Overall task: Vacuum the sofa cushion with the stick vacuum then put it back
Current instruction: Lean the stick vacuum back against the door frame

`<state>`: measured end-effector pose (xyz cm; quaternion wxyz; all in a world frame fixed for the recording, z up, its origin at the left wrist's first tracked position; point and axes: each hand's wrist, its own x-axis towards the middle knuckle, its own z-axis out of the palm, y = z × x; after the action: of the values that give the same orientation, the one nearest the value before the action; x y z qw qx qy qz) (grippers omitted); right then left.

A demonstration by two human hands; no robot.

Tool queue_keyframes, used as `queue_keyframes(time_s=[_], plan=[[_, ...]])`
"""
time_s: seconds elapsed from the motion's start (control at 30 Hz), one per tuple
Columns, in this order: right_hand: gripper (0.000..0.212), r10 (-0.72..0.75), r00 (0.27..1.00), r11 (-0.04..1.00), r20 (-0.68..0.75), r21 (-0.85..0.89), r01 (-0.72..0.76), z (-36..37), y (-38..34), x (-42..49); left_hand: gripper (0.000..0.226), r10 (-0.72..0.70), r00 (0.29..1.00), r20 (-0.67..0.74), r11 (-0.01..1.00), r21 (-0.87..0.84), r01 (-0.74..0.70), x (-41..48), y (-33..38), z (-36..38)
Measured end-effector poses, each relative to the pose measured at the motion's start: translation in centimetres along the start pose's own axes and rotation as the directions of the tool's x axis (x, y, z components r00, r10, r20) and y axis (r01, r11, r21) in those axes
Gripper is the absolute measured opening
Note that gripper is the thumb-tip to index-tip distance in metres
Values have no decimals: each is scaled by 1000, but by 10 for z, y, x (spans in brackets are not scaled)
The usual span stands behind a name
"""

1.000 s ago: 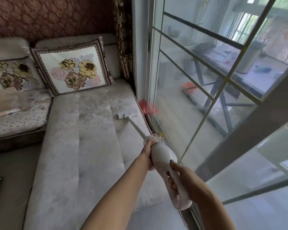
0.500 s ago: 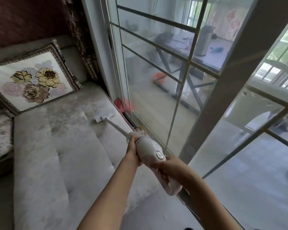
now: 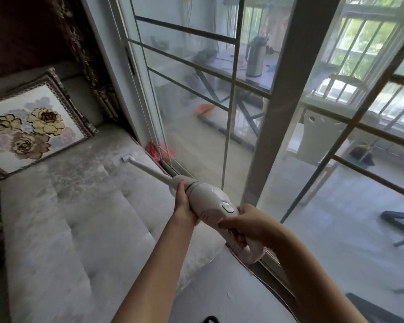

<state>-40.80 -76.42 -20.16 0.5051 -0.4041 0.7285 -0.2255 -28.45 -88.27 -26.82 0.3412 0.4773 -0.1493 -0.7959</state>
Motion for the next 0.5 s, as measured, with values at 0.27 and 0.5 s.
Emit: queue_keyframes(time_s=[0.27, 0.5], plan=[[40, -36, 999, 998, -14, 42, 37, -19, 42, -72, 38, 53, 998, 42, 999, 1, -54, -71, -43, 28], [11, -52, 999, 988, 10, 144, 50, -29, 81, -164, 33, 38, 997, 65, 999, 18, -40, -148, -102, 39]])
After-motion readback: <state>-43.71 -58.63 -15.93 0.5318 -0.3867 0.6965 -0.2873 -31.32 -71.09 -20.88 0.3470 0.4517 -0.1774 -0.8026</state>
